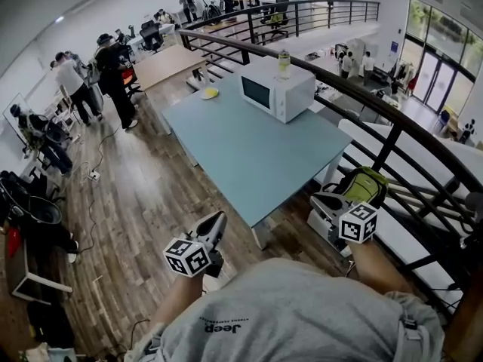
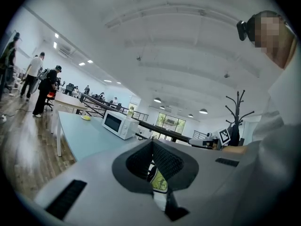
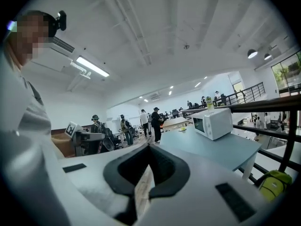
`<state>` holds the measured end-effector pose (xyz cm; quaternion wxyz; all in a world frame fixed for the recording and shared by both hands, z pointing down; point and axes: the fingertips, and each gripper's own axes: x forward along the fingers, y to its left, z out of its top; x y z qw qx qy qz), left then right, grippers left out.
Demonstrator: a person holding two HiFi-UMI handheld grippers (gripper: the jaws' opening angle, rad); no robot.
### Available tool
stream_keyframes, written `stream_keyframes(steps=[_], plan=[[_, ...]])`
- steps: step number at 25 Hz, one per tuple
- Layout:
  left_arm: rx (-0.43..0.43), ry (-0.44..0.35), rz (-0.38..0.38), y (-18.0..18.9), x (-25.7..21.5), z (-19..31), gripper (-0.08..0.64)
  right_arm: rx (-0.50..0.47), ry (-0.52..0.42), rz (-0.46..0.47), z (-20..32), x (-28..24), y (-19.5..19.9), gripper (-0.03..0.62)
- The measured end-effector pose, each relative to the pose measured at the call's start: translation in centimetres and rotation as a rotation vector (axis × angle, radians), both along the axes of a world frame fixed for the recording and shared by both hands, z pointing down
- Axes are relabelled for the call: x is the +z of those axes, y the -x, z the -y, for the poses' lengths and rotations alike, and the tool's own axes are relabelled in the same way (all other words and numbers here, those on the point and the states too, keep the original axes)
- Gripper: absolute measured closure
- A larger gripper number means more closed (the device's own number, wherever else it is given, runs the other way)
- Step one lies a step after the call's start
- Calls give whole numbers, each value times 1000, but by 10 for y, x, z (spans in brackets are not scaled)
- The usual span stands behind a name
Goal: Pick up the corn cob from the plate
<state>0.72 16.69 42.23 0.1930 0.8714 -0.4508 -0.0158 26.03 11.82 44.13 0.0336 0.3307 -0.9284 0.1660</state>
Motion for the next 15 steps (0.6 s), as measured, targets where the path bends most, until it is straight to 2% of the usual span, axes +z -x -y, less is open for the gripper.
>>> stream_keyframes(steps=[4, 8, 11, 15], plan=[[-9, 26, 0, -4, 10, 13, 541, -16, 24, 12, 19, 13, 0, 577], [-8, 41, -6, 11, 21, 40, 541, -30, 33, -6, 45, 24, 15, 577], [14, 55, -24, 28, 34, 78, 541, -11, 43, -13, 80, 31, 32, 577], [73, 42, -39, 61, 49, 157, 541, 35, 31, -32, 145, 37, 63, 577]])
